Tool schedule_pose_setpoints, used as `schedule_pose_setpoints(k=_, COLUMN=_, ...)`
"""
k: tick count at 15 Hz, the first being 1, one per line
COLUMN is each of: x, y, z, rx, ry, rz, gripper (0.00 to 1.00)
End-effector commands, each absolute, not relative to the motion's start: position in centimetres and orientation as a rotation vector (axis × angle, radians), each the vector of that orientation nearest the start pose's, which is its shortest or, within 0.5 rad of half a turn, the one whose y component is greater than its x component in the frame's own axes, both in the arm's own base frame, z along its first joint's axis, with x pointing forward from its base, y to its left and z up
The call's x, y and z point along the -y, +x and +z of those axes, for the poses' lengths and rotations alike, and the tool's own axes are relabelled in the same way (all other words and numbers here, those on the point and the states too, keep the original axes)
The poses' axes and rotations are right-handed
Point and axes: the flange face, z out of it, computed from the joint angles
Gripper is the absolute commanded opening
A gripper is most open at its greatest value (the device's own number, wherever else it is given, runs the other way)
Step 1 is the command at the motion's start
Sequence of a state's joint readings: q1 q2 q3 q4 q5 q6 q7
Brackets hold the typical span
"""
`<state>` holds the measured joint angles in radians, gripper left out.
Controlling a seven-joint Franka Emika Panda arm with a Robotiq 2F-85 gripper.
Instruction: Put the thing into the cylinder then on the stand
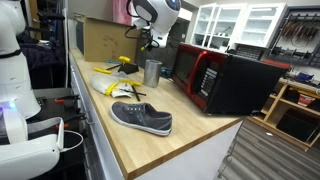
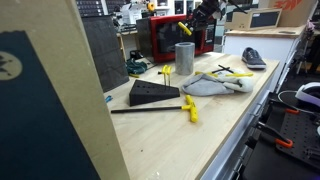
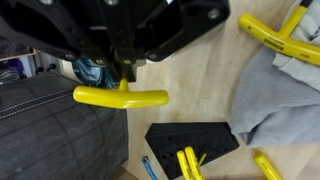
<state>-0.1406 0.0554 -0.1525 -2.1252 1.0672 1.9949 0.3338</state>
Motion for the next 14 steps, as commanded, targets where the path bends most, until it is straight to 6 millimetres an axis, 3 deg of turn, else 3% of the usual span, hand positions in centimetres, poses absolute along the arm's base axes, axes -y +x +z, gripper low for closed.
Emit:
schedule_pose_setpoints(k=1, x=11.5, y=54.7, z=39.0, rx=-1.198, ry=-1.731, rz=0.269, gripper=0.02)
schedule_pose_setpoints(k=6, x=12.5, y=54.0, z=37.3, rx=-1.176, ry=-1.61, rz=0.351, gripper=0.02)
schedule_pose_setpoints(k=14, x=15.9, y=53.1, z=32.9, rx=-1.29, ry=-1.555, rz=0.395, gripper=0.02)
